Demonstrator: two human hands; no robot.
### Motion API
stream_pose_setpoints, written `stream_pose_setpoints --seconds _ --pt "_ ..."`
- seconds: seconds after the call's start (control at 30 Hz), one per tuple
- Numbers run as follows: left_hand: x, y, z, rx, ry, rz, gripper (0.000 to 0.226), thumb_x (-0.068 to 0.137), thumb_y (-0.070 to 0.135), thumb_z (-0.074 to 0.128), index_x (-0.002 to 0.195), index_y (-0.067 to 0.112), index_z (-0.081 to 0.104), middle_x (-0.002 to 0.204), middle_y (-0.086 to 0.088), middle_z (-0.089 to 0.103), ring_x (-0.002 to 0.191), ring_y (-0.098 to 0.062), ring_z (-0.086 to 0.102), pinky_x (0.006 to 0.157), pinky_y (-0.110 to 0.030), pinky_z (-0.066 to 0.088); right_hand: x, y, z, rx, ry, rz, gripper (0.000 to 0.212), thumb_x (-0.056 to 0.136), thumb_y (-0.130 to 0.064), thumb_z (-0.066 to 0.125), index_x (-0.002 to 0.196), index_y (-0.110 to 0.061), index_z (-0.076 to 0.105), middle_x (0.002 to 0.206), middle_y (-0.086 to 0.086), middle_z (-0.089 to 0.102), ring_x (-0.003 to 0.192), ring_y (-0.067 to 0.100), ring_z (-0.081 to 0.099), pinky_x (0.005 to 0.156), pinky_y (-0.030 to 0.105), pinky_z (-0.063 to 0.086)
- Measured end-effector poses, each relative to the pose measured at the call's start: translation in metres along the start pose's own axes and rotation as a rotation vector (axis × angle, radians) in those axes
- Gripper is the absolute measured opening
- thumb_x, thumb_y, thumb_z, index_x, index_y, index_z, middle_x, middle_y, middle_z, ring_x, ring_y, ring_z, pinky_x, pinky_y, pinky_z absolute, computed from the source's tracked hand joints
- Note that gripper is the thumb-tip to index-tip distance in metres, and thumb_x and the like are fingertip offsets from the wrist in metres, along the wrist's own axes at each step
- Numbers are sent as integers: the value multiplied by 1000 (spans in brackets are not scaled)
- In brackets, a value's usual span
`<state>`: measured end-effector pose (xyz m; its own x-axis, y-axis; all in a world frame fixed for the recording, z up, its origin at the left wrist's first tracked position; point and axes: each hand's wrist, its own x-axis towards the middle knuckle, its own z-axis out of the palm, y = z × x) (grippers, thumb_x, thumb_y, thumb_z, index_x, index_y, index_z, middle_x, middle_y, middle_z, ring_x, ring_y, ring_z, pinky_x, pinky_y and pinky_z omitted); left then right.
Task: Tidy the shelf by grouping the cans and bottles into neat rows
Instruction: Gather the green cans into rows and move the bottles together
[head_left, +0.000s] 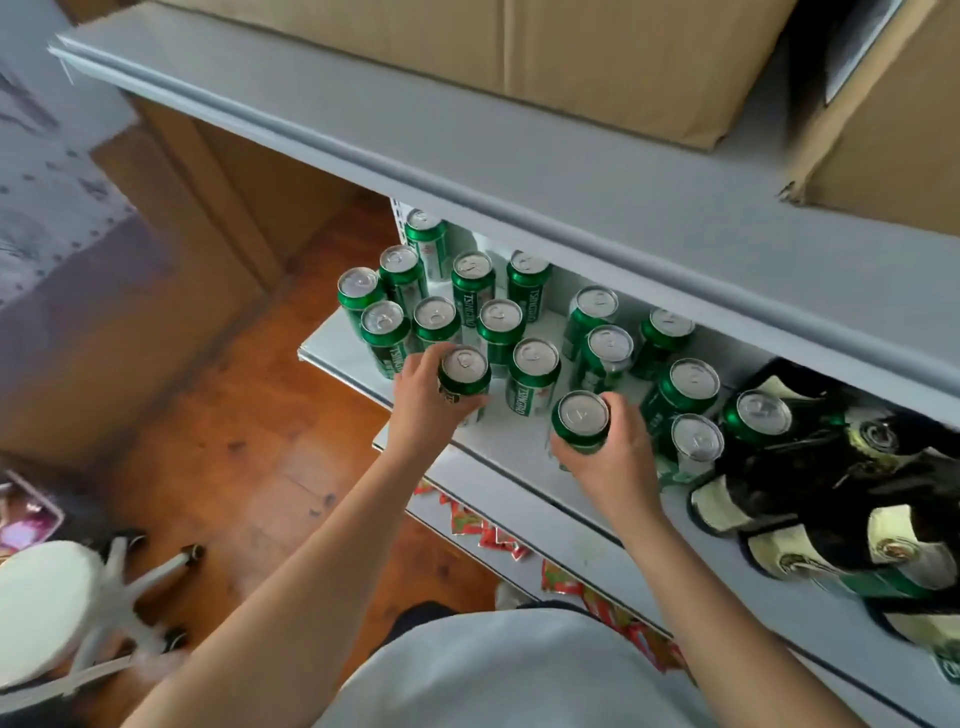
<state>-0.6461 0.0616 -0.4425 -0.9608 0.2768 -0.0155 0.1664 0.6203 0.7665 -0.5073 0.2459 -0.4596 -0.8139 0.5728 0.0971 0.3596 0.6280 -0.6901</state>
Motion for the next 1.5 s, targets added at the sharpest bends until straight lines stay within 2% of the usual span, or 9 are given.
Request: stream_pose_setpoints --seconds 0.17,0.3,0.53,0.7,0.77,1.0,1.17,1.4,1.5 --pt "20 0 9 24 -82 93 76 79 26 81 144 29 42 128 -1 42 121 -19 45 107 -28 36 -8 -9 3 -88 30 88 77 77 -55 73 135 -13 45 124 9 53 110 23 53 79 25 45" --pt "22 4 9 118 -82 120 78 87 25 73 151 23 29 137 -6 42 126 -26 47 107 -41 44 -13 -19 4 -66 20 176 75 80 -50 72 137 -11 42 131 11 51 116 24 51 90 28 44" --pt "14 7 -4 288 -23 145 82 85 37 74 149 10 31 134 -17 41 121 -34 41 104 -41 38 -19 -38 11 -30 60 286 75 82 -46 73 139 -9 41 135 13 49 121 24 48 92 22 36" --pt "-4 22 -15 144 99 280 58 87 34 68 134 9 45 124 -15 45 111 -32 43 96 -44 44 -33 -53 -1 20 75 366 89 87 -54 62 153 -9 22 154 15 31 140 28 35 110 34 32" --pt "-19 37 -13 22 83 417 45 90 27 64 128 9 49 121 -12 47 112 -29 45 96 -43 45 -45 -58 -12 71 190 328 85 88 -58 55 151 -9 28 149 15 39 135 28 41 111 42 38" --pt "-137 109 29 -366 -404 615 21 97 25 52 117 18 54 106 6 54 100 -9 56 86 -35 50 -118 -69 -106 174 724 242 51 98 -45 48 141 -16 46 134 -2 53 122 9 52 99 34 49" --pt "-221 140 70 -293 -808 819 32 97 45 47 124 28 51 120 11 55 114 -4 54 92 -29 49 -184 -41 -177 131 998 359 50 100 -49 41 142 -24 43 141 -9 48 129 4 45 106 38 42" --pt "-303 199 145 -218 -979 968 39 97 45 50 130 25 51 122 13 51 110 -1 51 91 -20 41 -262 36 -269 106 1164 493 57 98 -57 38 148 -29 35 147 -10 40 136 8 39 111 44 36" --pt "-344 222 195 -198 -1013 942 47 93 56 44 129 28 50 122 16 51 114 0 51 95 -26 45 -289 81 -311 117 1168 517 56 99 -53 40 149 -29 33 150 -11 37 138 5 34 114 42 34"
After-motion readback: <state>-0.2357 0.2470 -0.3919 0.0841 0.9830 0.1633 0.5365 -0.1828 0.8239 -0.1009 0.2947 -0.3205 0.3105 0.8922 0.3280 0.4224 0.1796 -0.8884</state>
